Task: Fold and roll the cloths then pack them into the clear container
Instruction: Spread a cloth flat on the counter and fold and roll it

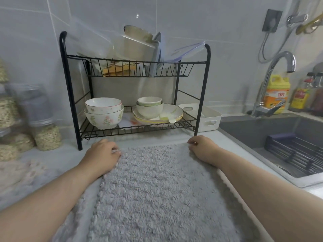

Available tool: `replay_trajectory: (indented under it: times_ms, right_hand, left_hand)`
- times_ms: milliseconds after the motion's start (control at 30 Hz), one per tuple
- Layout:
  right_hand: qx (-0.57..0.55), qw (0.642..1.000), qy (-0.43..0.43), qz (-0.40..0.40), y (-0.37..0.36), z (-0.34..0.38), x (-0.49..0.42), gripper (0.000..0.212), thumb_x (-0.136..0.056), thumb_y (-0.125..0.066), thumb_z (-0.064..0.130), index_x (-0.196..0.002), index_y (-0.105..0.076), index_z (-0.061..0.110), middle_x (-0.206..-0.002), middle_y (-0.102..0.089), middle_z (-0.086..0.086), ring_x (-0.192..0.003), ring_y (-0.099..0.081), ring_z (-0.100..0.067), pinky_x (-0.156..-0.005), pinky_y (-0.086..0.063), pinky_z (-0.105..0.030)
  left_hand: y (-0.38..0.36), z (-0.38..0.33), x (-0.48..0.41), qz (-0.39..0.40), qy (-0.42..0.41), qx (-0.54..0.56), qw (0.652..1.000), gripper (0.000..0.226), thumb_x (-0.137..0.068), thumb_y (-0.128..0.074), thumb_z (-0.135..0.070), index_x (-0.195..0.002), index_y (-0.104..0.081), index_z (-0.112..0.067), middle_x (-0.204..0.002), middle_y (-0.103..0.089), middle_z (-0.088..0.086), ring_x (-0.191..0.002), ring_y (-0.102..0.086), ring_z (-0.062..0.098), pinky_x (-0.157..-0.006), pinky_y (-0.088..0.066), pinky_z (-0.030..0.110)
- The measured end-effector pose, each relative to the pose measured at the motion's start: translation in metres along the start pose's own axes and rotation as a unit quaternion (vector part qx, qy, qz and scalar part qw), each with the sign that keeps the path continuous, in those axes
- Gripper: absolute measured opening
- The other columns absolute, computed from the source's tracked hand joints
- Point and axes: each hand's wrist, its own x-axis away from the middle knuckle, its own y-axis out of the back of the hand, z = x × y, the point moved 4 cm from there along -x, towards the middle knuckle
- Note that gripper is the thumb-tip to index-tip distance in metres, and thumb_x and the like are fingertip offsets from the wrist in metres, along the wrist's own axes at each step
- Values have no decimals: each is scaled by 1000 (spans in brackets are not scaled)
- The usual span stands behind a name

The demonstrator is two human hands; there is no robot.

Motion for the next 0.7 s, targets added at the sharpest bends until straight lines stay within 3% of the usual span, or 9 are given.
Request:
replay_trajectory:
  times_ms: [133,200,333,400,500,600,700]
  right_hand:
    - [-35,999,-15,-24,2,1,-1,8,-88,-52,23,-84,-54,29,-108,-65,-4,-101,-59,-29,-90,-50,-39]
    - [-45,997,-16,-67,9,2,3,16,-85,-51,14,-85,-53,30,-102,-64,-5,-97,-58,-31,-80,-49,-35]
    - [-96,985,4,-144,29,9,16,26,-83,-48,2,-97,-58,21,-93,-63,-4,-80,-58,-26,-61,-43,-29]
    - [-129,980,22,-147,36,12,23,26,-85,-50,3,-102,-62,18,-93,-63,-3,-78,-58,-25,-61,-41,-27]
    - [-173,975,32,-138,45,10,39,20,-84,-54,0,-87,-67,15,-84,-67,-7,-69,-58,-26,-54,-44,-28]
    - [-210,970,21,-124,52,4,59,21,-80,-60,1,-71,-65,19,-71,-67,-8,-69,-63,-29,-59,-51,-35]
    - [-234,965,5,-117,60,-2,83,19,-82,-60,5,-73,-69,18,-75,-71,-12,-75,-69,-35,-69,-59,-47]
  left_hand:
    - [7,-9,6,-33,-27,36,998,22,-89,-62,-19,-71,-51,-21,-84,-54,-3,-79,-52,17,-60,-37,30]
    - [11,-16,9,-38,-51,15,998,22,-88,-60,-14,-71,-47,-21,-79,-53,-6,-73,-51,17,-56,-38,32]
    - [34,-25,13,-60,-41,47,996,23,-84,-67,-13,-71,-51,-24,-74,-58,-6,-72,-54,17,-63,-43,34]
    - [46,-27,18,-67,-27,86,994,20,-83,-69,-11,-74,-57,-24,-75,-61,-6,-69,-57,12,-61,-45,32]
    - [58,-29,32,-58,1,149,987,19,-84,-64,-3,-75,-62,-19,-68,-67,3,-50,-63,12,-54,-52,32]
    - [70,-34,52,-66,4,169,983,22,-82,-64,0,-72,-62,-19,-69,-68,4,-58,-67,20,-60,-55,36]
    - [78,-43,76,-67,-7,159,985,24,-79,-67,0,-71,-64,-22,-71,-67,-3,-69,-66,18,-67,-55,35]
